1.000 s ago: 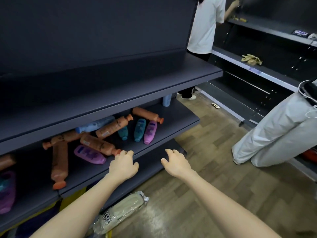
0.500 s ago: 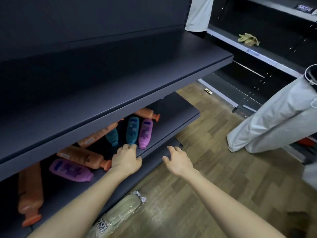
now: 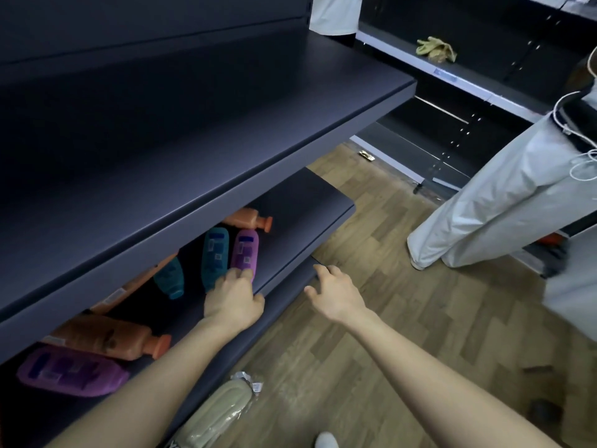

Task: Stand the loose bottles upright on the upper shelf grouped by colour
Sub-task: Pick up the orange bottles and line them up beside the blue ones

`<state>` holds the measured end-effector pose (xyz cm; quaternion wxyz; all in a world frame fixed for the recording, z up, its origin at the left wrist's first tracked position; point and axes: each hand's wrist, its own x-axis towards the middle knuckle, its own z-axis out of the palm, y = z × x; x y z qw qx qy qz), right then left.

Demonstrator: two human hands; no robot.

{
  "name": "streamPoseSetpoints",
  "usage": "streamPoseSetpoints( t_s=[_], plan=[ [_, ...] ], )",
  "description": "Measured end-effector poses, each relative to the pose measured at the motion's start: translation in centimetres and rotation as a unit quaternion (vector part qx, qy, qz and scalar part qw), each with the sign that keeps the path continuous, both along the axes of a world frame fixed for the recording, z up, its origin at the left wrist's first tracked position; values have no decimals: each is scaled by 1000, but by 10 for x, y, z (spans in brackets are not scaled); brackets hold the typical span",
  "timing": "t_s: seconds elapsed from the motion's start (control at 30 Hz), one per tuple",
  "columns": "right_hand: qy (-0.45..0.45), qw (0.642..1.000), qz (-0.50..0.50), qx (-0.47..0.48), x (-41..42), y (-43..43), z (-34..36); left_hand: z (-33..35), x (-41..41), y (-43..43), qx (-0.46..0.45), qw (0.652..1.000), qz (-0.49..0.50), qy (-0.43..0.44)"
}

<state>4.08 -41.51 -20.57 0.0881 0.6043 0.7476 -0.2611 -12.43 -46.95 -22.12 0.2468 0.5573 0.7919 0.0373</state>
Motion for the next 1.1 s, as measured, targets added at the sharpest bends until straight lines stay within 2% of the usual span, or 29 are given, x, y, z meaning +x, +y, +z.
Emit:
streamPoseSetpoints(
  t_s=[0.37,0.73,1.1],
  plan=[
    [26,1000,16,4,31,75,-1,-7,39,67,19,999,30,-3],
    [28,996,86,12,64,191,-14,-18,98,170,51,993,102,-19],
    [78,989,124,26,66,256,-49,-52,104,227,79,983,159,-35]
  ],
)
